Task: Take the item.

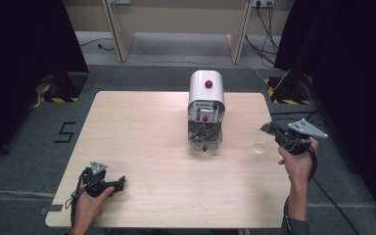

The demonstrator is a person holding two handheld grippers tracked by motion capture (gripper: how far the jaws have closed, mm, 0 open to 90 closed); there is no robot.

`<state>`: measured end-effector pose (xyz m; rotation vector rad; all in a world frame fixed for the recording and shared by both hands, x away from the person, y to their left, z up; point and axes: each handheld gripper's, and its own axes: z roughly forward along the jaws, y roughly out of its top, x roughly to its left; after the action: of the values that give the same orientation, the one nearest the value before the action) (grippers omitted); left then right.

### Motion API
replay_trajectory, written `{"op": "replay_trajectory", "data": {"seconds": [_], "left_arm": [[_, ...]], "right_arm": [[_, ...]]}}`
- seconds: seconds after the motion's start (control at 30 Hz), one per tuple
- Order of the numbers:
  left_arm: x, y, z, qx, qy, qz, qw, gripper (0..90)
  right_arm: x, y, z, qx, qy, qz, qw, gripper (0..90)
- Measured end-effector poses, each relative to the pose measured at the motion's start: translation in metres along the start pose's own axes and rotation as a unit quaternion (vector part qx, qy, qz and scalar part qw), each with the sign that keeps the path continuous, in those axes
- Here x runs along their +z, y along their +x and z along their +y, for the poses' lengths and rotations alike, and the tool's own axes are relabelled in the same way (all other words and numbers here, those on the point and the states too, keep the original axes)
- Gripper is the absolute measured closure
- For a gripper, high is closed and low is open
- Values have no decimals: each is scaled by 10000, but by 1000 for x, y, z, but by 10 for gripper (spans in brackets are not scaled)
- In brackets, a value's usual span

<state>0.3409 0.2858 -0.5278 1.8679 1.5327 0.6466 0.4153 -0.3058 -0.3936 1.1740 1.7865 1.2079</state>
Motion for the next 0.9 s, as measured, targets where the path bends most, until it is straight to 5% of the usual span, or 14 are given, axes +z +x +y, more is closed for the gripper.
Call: {"op": "replay_trajectory", "data": {"seconds": [0.9], "left_arm": [[0,0,0,-4,-5,-1,10000,0]], "right_arm": [[29,-10,-27,108,291,-129,9994,900]]}}
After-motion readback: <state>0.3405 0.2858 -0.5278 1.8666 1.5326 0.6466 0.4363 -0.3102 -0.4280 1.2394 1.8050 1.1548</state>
